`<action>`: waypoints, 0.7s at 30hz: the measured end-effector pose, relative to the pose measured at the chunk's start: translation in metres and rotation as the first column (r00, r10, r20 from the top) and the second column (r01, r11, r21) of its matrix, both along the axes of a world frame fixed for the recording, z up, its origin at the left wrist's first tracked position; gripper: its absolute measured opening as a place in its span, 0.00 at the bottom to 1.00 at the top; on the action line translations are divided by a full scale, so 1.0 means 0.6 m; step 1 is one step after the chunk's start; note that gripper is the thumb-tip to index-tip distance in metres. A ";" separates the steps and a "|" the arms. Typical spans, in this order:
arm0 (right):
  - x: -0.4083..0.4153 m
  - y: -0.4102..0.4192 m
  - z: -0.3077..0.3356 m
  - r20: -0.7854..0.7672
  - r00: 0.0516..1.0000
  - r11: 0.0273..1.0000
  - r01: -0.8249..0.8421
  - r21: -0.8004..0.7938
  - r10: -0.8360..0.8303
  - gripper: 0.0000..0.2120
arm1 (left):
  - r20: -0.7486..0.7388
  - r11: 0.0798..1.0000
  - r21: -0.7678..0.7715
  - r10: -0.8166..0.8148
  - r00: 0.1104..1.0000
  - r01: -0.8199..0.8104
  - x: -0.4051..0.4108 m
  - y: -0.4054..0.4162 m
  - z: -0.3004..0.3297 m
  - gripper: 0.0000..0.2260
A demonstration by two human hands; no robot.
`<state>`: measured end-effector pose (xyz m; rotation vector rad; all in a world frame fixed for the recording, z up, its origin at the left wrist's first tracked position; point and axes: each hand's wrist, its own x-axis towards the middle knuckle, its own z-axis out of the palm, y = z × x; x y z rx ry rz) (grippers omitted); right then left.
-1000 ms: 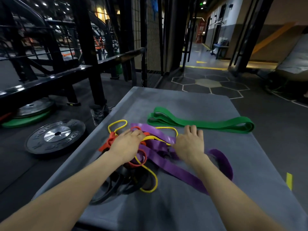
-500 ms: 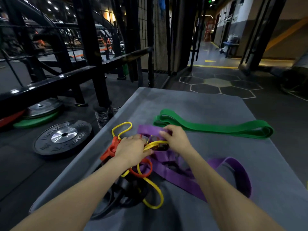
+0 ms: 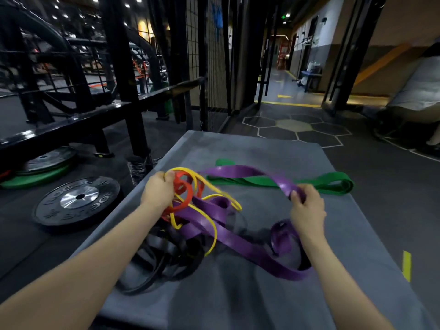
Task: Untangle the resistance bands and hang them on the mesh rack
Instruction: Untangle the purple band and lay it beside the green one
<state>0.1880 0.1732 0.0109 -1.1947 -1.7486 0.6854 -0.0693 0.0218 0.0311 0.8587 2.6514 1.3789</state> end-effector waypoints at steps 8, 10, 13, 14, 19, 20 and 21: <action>0.007 -0.018 -0.036 0.565 0.820 0.984 0.165 -0.074 -0.095 0.16 | -0.168 0.993 -0.118 -0.049 0.985 0.029 -0.026 -0.038 0.004 0.13; 0.004 -0.021 -0.044 0.661 0.748 0.988 0.138 -0.064 -0.062 0.16 | -0.168 0.996 -0.060 -0.068 0.984 0.058 -0.035 -0.042 0.007 0.10; -0.013 -0.023 -0.042 0.796 0.603 0.997 0.077 0.014 -0.058 0.16 | -0.169 0.992 -0.037 -0.126 0.977 0.122 -0.044 -0.051 0.009 0.08; -0.022 -0.025 -0.036 0.832 0.553 0.999 0.038 0.024 -0.041 0.15 | -0.183 0.988 -0.066 -0.153 0.971 0.143 -0.047 -0.055 0.007 0.08; -0.107 -0.029 -0.004 0.888 0.424 0.967 -0.244 -0.076 0.177 0.19 | -0.180 0.933 -0.220 -0.325 0.929 0.284 -0.059 -0.082 -0.010 0.05; -0.128 -0.030 -0.003 0.860 0.463 0.949 -0.309 -0.071 0.215 0.19 | -0.153 0.906 -0.267 -0.375 0.914 0.327 -0.059 -0.090 -0.014 0.06; -0.149 -0.033 -0.004 0.813 0.518 0.925 -0.374 -0.064 0.265 0.20 | -0.140 0.873 -0.323 -0.426 0.894 0.365 -0.060 -0.098 -0.019 0.07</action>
